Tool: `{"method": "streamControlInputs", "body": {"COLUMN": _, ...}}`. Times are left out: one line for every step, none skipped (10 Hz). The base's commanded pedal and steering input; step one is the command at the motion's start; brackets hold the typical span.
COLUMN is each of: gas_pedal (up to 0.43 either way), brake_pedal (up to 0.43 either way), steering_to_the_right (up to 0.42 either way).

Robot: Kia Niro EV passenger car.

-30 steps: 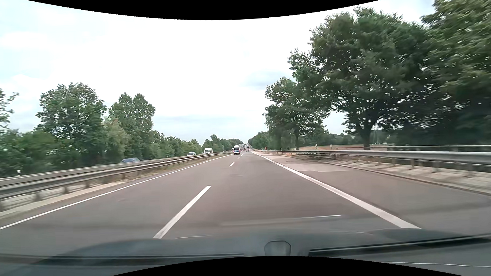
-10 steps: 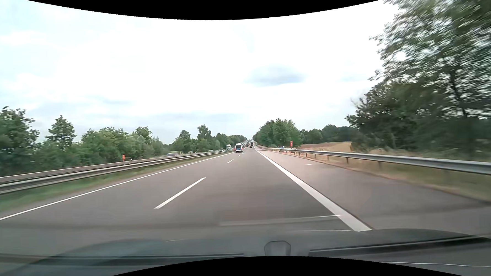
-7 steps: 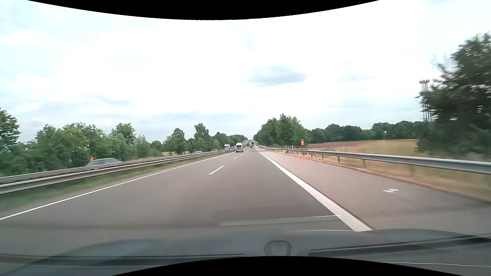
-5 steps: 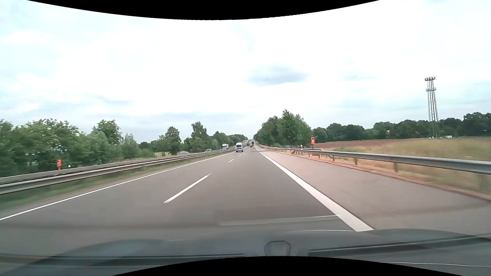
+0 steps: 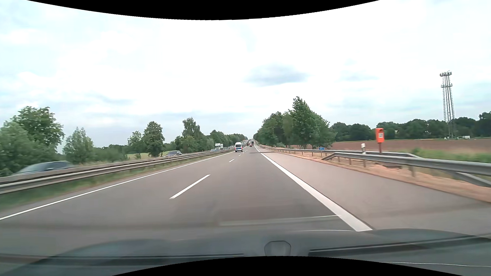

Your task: Follow the waypoints while adhering to traffic rules and regulations

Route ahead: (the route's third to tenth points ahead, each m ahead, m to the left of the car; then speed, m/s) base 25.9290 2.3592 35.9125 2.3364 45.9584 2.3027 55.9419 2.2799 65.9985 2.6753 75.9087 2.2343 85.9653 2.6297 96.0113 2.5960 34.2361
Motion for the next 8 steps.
{"method": "streamControlInputs", "body": {"gas_pedal": 0.000, "brake_pedal": 0.000, "steering_to_the_right": -0.003}}
{"method": "streamControlInputs", "body": {"gas_pedal": 0.000, "brake_pedal": 0.000, "steering_to_the_right": -0.004}}
{"method": "streamControlInputs", "body": {"gas_pedal": 0.000, "brake_pedal": 0.000, "steering_to_the_right": -0.004}}
{"method": "streamControlInputs", "body": {"gas_pedal": 0.000, "brake_pedal": 0.000, "steering_to_the_right": -0.004}}
{"method": "streamControlInputs", "body": {"gas_pedal": 0.000, "brake_pedal": 0.000, "steering_to_the_right": -0.003}}
{"method": "streamControlInputs", "body": {"gas_pedal": 0.000, "brake_pedal": 0.000, "steering_to_the_right": -0.003}}
{"method": "streamControlInputs", "body": {"gas_pedal": 0.000, "brake_pedal": 0.000, "steering_to_the_right": -0.003}}
{"method": "streamControlInputs", "body": {"gas_pedal": 0.000, "brake_pedal": 0.000, "steering_to_the_right": -0.003}}
